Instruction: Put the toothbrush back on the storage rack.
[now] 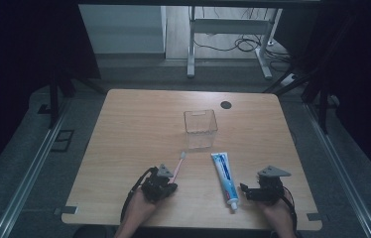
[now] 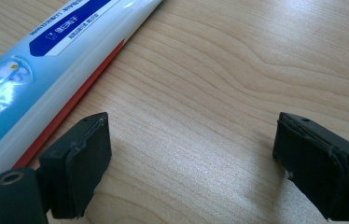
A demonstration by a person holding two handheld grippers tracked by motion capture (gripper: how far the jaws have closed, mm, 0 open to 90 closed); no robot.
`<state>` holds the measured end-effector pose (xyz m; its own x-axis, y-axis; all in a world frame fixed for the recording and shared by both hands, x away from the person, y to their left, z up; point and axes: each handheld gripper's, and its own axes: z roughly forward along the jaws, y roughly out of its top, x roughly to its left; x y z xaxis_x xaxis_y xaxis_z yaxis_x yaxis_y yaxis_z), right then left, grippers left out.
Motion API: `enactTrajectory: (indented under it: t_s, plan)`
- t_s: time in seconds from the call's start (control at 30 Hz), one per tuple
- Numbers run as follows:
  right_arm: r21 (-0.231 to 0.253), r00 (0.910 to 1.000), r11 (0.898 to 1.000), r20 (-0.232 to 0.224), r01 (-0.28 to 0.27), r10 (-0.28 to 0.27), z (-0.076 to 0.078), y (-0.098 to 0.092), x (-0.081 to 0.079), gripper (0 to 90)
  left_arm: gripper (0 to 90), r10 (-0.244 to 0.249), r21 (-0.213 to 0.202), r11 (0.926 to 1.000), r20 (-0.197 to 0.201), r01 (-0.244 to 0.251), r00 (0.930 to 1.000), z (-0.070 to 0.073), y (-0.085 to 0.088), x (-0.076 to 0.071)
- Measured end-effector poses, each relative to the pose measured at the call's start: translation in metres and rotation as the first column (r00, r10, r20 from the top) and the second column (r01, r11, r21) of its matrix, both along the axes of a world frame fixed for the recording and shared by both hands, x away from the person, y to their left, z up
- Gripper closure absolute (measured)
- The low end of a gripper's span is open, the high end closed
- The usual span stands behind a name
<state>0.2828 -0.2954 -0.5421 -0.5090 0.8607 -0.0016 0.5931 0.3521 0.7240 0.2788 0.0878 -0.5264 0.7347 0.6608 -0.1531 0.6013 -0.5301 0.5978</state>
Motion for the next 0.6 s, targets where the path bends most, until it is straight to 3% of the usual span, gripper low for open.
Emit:
enactTrajectory:
  t_s: [0.3, 0.6]
  plan:
    - [-0.001, 1.0000, 1.000, -0.001, -0.001, 0.001, 0.000, 0.000, 0.000, 11.0, 89.2, 0.023, 0.036, 0.9991, 0.011, -0.024, 0.9997, 0.002, 0.015, 0.003]
    - [-0.001, 1.0000, 1.000, 0.000, -0.001, 0.001, 0.000, 0.000, 0.000, 11.0, 89.1, 0.031, 0.045, 0.9985, 0.007, -0.031, 0.9995, 0.003, 0.020, 0.005]
